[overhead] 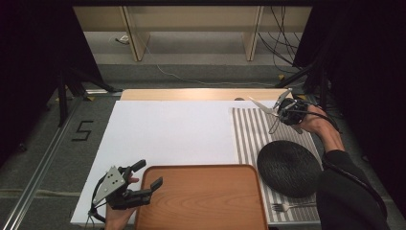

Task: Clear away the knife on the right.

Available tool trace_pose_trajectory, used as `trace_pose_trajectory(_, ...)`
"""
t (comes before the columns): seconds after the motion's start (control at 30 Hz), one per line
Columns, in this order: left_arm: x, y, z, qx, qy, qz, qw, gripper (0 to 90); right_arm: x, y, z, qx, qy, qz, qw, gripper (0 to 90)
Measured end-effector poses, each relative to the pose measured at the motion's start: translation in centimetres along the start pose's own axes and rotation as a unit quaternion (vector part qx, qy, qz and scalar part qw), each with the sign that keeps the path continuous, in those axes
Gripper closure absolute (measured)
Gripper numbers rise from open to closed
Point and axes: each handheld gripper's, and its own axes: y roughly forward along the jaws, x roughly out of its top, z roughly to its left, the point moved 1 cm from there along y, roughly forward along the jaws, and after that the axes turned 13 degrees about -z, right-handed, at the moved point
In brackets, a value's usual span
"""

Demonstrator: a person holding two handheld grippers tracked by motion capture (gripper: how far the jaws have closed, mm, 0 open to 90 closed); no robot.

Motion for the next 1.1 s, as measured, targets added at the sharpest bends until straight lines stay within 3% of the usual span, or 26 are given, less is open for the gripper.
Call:
trace_pose_trajectory(0.23,0.0,0.1,-0.1,0.0,0.001,0.002,1.0,17.4,0.6,-1.5,1.1,-0.001,-0.005,-0.027,0.9996,80.9)
trace_pose_trajectory(0.43,-0.1,0.2,-0.1,-0.001,0.002,0.002,1.0,17.4,1.0,-2.7,1.7,0.008,0.026,-0.068,0.9973,80.9)
trace_pose_trajectory(0.57,-0.1,0.2,-0.2,-0.002,0.003,0.004,1.0,17.4,1.3,-3.7,2.0,0.026,0.058,-0.106,0.9923,81.0)
trace_pose_trajectory(0.6,-0.1,0.2,-0.2,-0.002,0.004,0.004,1.0,17.4,1.3,-3.7,2.0,0.026,0.058,-0.106,0.9923,81.0)
trace_pose_trajectory(0.77,0.0,0.1,-0.1,-0.001,0.003,0.002,1.0,17.4,1.5,-4.2,2.5,0.047,0.084,-0.139,0.9855,81.0)
trace_pose_trajectory(0.9,0.0,0.1,-0.2,-0.001,0.004,0.002,1.0,17.5,1.4,-4.5,3.0,0.06,0.111,-0.167,0.9779,81.0)
trace_pose_trajectory(1.03,0.0,0.1,-0.2,0.0,0.004,0.002,1.0,17.5,1.5,-4.6,3.7,0.072,0.116,-0.188,0.9726,81.0)
trace_pose_trajectory(1.1,0.0,0.1,-0.2,0.0,0.003,0.002,1.0,17.5,1.5,-4.7,4.0,0.082,0.131,-0.204,0.9667,81.0)
